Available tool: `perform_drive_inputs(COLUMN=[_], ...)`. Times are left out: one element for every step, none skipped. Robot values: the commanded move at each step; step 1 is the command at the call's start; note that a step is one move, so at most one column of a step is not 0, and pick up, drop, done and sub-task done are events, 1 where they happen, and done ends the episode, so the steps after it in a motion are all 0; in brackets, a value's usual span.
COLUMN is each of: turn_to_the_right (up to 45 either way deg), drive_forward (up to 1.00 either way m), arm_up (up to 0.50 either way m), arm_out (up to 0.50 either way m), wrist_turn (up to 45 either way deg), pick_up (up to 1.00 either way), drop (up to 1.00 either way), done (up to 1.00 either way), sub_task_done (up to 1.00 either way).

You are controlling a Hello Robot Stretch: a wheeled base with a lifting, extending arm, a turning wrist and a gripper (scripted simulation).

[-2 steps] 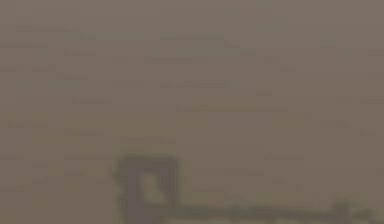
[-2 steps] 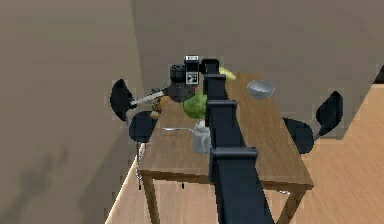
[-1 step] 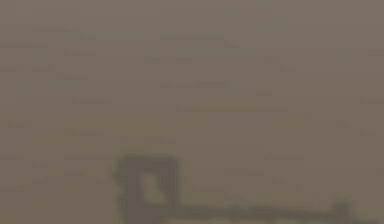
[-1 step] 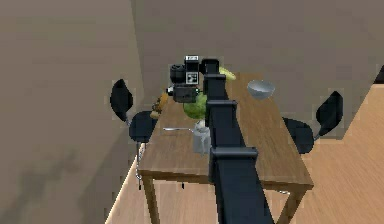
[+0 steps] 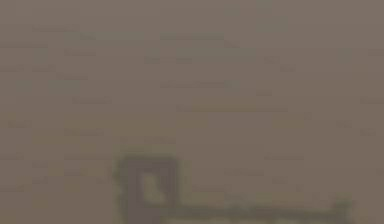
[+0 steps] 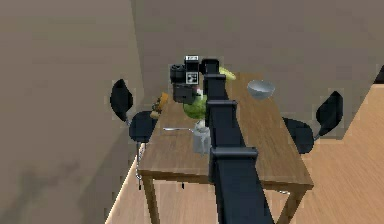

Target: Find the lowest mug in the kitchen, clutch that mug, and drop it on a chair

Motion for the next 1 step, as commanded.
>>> perform_drive_inputs(turn_to_the_right=[0.0], drive_forward=[0.0], arm_up=[-0.3], arm_out=[0.0], wrist_turn=[0.0], pick_up=[0.0], drop=[0.0], done=[0.0], sub_task_done=[0.0])
